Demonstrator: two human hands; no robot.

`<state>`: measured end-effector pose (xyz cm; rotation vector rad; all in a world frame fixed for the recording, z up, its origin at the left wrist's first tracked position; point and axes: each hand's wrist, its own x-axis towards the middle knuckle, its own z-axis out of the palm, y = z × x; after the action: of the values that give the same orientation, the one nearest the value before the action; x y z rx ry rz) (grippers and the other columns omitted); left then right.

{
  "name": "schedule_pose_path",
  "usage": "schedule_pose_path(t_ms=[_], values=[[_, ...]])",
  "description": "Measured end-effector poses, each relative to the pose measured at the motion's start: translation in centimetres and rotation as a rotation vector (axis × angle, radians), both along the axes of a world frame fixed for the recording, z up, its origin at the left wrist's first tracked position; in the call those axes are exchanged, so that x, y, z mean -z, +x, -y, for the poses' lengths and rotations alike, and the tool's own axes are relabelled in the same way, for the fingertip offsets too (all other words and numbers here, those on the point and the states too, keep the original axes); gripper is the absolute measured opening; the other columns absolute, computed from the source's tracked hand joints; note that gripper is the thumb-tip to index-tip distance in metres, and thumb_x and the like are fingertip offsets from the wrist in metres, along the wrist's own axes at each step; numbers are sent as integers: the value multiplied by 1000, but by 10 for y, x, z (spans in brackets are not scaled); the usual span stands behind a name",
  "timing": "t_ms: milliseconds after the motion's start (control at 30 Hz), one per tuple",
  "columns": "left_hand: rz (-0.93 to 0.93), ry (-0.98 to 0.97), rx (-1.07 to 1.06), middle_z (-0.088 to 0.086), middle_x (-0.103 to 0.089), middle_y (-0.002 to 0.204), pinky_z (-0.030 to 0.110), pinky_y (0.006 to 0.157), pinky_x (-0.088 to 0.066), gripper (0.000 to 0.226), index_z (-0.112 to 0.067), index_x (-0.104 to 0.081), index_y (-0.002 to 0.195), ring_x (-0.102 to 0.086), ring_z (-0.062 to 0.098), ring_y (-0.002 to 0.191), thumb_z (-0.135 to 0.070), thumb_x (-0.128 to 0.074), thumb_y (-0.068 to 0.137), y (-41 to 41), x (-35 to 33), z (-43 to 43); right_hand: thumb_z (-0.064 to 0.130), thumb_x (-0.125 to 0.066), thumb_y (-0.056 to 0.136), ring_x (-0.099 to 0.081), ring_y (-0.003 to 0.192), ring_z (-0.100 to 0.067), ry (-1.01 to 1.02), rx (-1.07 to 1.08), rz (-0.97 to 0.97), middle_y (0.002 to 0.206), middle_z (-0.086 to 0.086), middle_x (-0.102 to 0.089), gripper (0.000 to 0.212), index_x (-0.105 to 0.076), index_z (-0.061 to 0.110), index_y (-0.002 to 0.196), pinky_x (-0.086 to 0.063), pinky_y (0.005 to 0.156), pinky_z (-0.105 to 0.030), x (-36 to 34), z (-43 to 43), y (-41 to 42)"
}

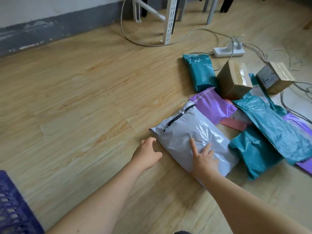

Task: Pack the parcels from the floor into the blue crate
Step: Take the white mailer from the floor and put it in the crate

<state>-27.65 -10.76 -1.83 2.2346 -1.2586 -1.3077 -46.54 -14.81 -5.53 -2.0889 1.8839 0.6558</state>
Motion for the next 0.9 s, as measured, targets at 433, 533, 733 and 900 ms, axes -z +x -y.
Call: schedule_pose_path(t_ms=[433, 533, 733, 900], values=[[-25, 32, -164, 5, -39, 138, 24, 78, -39, 49, -21, -44, 134, -46, 15, 93, -23, -58, 87, 36, 9, -15, 7, -46, 86, -54, 104, -33, -161, -97, 170, 115, -15, -49, 76, -6, 22, 148, -44, 79, -37, 1, 13, 39], [-26, 17, -196, 6, -39, 138, 21, 78, -37, 47, -20, -45, 133, -48, 16, 104, -21, -58, 88, 40, 0, -19, 12, -48, 87, -61, 99, -34, -204, -141, 196, 108, -15, -60, 63, -18, 14, 143, -44, 73, -34, -10, 14, 50], [-2, -3, -277, 10, -39, 142, 20, 85, -35, 53, -13, -44, 136, -48, 22, 122, -18, -62, 86, 58, -23, -33, 12, -50, 84, -61, 92, -36, -280, -145, 382, 100, -18, -64, 39, -39, 12, 122, -33, 63, -32, -61, 15, 81], [-27, -40, -413, 12, -46, 136, 29, 99, -39, 57, -8, -40, 138, -47, 26, 125, -16, -61, 86, 82, -56, -54, 5, -39, 84, -60, 92, -37, -321, -109, 556, 100, -17, -65, 23, -51, 11, 103, -36, 65, -32, -117, 11, 118]])
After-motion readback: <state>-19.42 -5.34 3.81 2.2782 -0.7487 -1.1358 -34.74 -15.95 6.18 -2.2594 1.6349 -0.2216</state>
